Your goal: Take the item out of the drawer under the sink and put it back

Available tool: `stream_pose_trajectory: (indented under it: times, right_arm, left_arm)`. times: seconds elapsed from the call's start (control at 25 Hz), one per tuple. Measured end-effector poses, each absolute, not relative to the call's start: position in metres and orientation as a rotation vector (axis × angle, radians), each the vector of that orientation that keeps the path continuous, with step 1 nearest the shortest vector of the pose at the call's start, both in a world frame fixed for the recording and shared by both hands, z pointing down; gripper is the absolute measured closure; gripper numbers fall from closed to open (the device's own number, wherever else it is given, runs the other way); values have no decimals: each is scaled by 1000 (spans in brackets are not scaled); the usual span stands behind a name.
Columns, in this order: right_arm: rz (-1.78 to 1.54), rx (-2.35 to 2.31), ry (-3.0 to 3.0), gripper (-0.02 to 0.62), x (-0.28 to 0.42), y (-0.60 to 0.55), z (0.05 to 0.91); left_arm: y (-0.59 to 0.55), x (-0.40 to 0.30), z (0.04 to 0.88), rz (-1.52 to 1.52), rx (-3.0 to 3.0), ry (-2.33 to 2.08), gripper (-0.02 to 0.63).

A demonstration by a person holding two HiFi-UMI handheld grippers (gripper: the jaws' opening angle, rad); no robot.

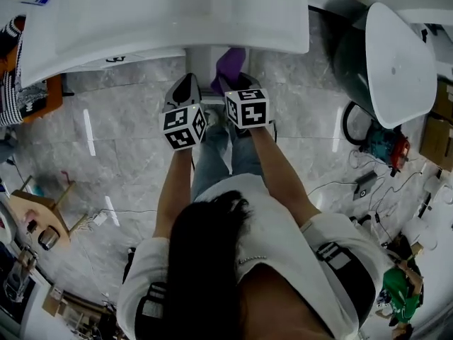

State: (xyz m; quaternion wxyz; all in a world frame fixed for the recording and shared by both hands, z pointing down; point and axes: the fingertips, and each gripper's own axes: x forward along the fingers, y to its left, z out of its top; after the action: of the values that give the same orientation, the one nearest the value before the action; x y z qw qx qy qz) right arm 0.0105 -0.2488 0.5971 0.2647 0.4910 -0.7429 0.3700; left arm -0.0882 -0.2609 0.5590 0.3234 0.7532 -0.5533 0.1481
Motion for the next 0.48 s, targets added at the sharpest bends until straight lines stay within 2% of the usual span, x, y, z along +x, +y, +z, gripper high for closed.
stream_pose_trajectory:
  times: [0.48]
  right_arm:
    - [783,1488,-2151,466,36,-231,501]
  left_arm:
    - [-234,-57,497,325,2127,-1405,603]
